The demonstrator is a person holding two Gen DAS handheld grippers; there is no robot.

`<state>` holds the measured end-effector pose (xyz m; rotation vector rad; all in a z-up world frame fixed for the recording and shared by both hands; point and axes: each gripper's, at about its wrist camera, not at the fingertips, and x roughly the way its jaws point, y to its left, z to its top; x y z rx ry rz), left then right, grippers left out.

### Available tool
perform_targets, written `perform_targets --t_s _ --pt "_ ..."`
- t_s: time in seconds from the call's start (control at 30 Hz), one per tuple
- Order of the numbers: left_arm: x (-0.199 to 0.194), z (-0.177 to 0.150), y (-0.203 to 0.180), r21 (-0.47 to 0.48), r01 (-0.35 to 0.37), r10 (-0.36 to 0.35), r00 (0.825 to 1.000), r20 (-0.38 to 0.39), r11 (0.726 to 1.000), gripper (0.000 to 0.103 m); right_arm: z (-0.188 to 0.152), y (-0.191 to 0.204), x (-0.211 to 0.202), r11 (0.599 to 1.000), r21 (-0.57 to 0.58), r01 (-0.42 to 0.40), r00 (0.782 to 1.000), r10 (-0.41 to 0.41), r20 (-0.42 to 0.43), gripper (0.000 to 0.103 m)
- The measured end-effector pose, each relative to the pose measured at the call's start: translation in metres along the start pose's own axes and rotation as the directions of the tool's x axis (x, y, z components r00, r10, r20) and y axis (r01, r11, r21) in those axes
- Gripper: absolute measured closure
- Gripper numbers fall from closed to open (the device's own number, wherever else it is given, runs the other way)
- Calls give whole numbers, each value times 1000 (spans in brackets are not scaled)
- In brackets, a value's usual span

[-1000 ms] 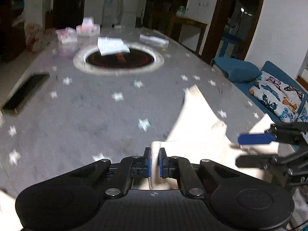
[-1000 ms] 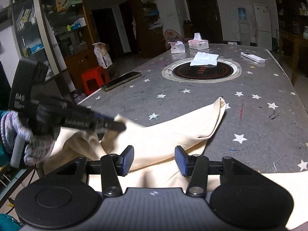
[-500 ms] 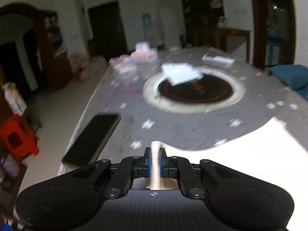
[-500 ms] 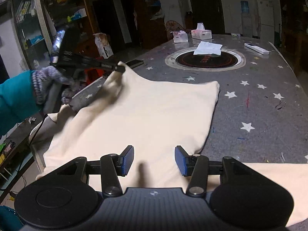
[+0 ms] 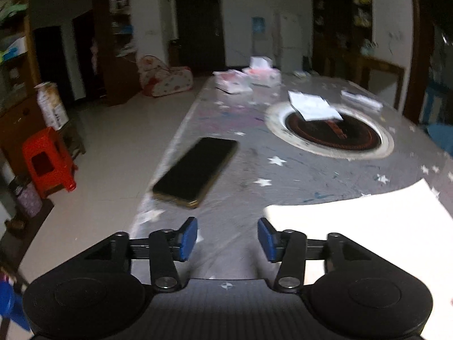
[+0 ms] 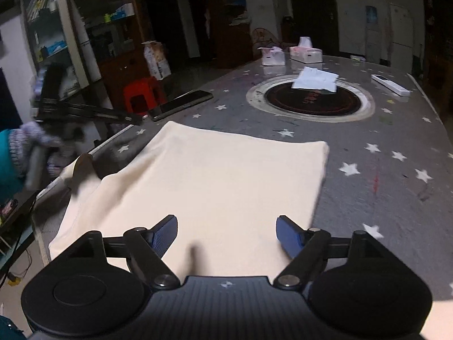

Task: Fold clothes
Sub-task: 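Smooth the sleeve edge with the left gripper and withdraw it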

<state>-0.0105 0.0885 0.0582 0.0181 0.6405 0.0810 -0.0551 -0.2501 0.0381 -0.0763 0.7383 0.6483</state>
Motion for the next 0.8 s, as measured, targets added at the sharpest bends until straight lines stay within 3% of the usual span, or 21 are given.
perform_targets --t_s 0.2,0.3,0.47,0.6,0.8 --pt "-58 -40 51 -126 -102 103 995 0 987 41 -9 21 17 999 -45 -27 999 26 -28 1" --pt "-80 -62 72 -200 -134 131 991 -27 971 41 -15 26 24 998 -54 -20 999 18 -39 0" --pt "-109 -87 77 -275 -100 94 995 -38 956 41 -23 32 30 995 -95 28 999 -30 -15 0" --pt "-108 -81 60 -271 -61 56 998 -26 960 41 -30 39 31 987 -146 59 998 -58 10 0" --pt "-73 -66 35 -232 -71 58 996 -64 970 41 -30 37 30 989 -140 53 999 -52 15 0"
